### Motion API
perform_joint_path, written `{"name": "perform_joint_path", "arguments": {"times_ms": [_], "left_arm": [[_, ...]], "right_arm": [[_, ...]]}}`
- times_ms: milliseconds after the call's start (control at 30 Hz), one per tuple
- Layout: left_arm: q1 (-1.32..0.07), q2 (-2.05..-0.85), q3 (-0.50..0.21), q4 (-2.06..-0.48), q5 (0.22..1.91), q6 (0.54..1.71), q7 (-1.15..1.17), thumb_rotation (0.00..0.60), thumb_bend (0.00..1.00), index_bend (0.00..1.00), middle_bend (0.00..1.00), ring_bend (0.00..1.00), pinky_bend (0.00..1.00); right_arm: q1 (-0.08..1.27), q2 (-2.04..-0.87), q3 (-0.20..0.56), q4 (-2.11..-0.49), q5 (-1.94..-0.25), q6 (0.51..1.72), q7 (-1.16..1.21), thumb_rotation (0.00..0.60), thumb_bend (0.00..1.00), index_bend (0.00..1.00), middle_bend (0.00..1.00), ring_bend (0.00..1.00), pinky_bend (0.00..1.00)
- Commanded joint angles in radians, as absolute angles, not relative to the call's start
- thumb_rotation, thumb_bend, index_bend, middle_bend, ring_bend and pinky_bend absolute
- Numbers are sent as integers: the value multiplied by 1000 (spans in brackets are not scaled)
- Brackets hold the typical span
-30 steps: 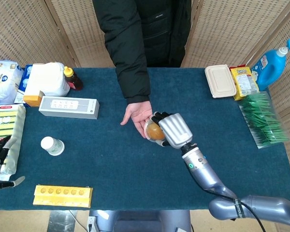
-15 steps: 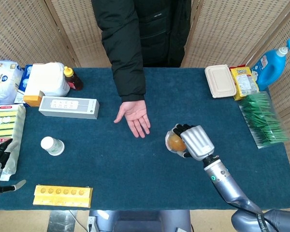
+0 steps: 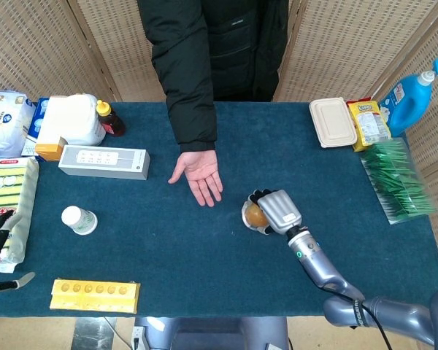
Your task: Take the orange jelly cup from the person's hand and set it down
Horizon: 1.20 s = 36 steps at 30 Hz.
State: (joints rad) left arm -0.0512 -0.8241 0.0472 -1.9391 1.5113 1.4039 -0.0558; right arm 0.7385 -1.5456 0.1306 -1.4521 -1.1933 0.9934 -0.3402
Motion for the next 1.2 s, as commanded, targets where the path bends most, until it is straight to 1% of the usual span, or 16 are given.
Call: {"name": "perform_joint_path", "arguments": {"times_ms": [33,100,167,267,400,467,633,733,800,900,1133,1200], "left_arm": [[-50,-822,49,-1939,1516,1407,-59,600,89,0,0,0,39],[-49,-823,49,-1938,1517,1408,-58,600,89,0,0,0,39],[-50,-823,49,-1938,1517,1406,-55,600,89,0,0,0,39],[-50,-824,50,-1940,1520,1406,-52,600,89,0,0,0,38],[-49,-826,51,-1940,1528,1410,-47,600,89,0,0,0,39],[-47,-827,52,-1941,1537,1417,-46,600,89,0,0,0,39],[-44,-830,59,-1940,1560,1423,-38,600,88,0,0,0,39],[-43,-832,63,-1940,1573,1425,-32,600,89,0,0,0,39],[-42,-834,68,-1939,1588,1428,-26,600,89,0,0,0,39],[-37,-837,73,-1935,1601,1436,-21,600,89,0,0,0,39],[-36,-849,76,-1934,1611,1437,7,600,89,0,0,0,39],[-35,-854,77,-1936,1612,1437,18,600,89,0,0,0,39]], "right_arm": [[745,-1560,129,-1424,-1155,954,-351,600,283,295,318,316,461],[743,-1553,125,-1425,-1145,944,-358,600,276,192,247,261,417],[737,-1539,120,-1435,-1142,948,-370,600,274,165,223,241,404],[723,-1507,113,-1475,-1144,965,-386,600,274,152,206,221,385],[687,-1435,103,-1569,-1175,1011,-371,600,274,145,192,206,371],[637,-1349,76,-1650,-1257,1088,-339,600,273,144,192,206,371],[534,-1193,16,-1716,-1420,1238,-251,600,243,144,190,202,355],[487,-1138,-6,-1718,-1473,1302,-206,600,163,139,173,161,313],[435,-1096,-27,-1709,-1514,1374,-157,600,105,116,140,92,259],[373,-1066,-53,-1673,-1574,1464,-76,600,63,92,105,40,208],[226,-1080,-95,-1562,-1647,1646,45,600,11,83,90,13,170],[193,-1093,-101,-1536,-1649,1674,65,600,0,76,81,7,161]]}}
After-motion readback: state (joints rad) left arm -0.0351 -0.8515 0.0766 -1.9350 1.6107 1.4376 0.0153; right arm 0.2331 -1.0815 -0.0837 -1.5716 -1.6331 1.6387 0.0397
